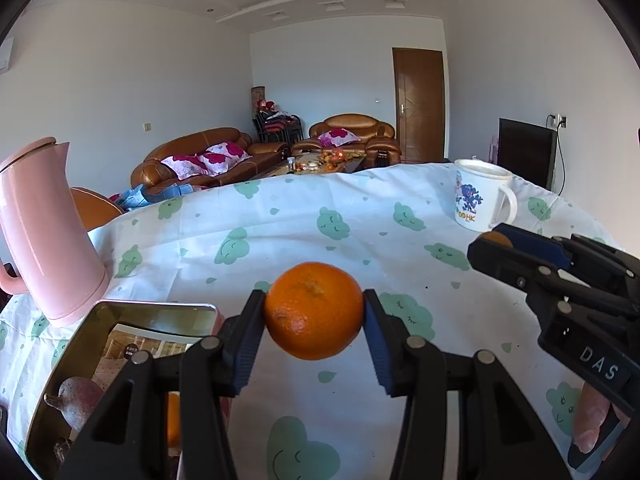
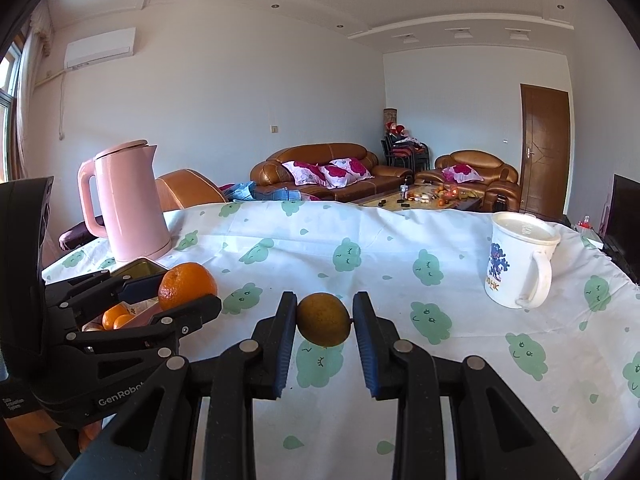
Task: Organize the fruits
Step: 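Lift and carry the yellow citrus with the right tool while the left tool carries the orange toward the tin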
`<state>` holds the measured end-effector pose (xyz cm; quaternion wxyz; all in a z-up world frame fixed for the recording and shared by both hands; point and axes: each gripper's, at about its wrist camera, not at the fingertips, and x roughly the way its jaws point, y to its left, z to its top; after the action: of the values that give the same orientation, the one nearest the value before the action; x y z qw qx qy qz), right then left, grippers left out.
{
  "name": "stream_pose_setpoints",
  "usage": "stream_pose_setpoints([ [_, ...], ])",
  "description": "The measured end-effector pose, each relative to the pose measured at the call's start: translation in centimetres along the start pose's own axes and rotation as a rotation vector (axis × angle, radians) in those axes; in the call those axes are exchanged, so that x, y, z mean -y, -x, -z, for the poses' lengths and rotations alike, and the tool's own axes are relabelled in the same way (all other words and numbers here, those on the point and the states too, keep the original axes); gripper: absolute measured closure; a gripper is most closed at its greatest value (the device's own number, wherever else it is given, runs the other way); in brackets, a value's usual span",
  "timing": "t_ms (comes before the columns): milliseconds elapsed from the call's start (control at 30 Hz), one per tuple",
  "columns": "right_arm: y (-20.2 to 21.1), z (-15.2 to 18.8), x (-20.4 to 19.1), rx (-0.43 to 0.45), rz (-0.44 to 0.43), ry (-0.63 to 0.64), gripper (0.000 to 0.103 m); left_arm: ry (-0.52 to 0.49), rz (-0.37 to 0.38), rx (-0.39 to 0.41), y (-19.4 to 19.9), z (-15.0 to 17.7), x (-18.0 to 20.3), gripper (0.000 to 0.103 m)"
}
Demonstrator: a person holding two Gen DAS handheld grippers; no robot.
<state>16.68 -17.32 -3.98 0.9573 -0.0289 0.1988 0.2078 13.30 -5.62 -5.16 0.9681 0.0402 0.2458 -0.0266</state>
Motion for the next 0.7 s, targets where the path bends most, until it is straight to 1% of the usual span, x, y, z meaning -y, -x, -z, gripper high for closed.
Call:
stream_pose_setpoints([
  [700,1.2,0.1,-0.7,0.065,0.01,0.035,0.072,0.018,-0.02,0.06,1.3,0.1,-0.4,0.053],
])
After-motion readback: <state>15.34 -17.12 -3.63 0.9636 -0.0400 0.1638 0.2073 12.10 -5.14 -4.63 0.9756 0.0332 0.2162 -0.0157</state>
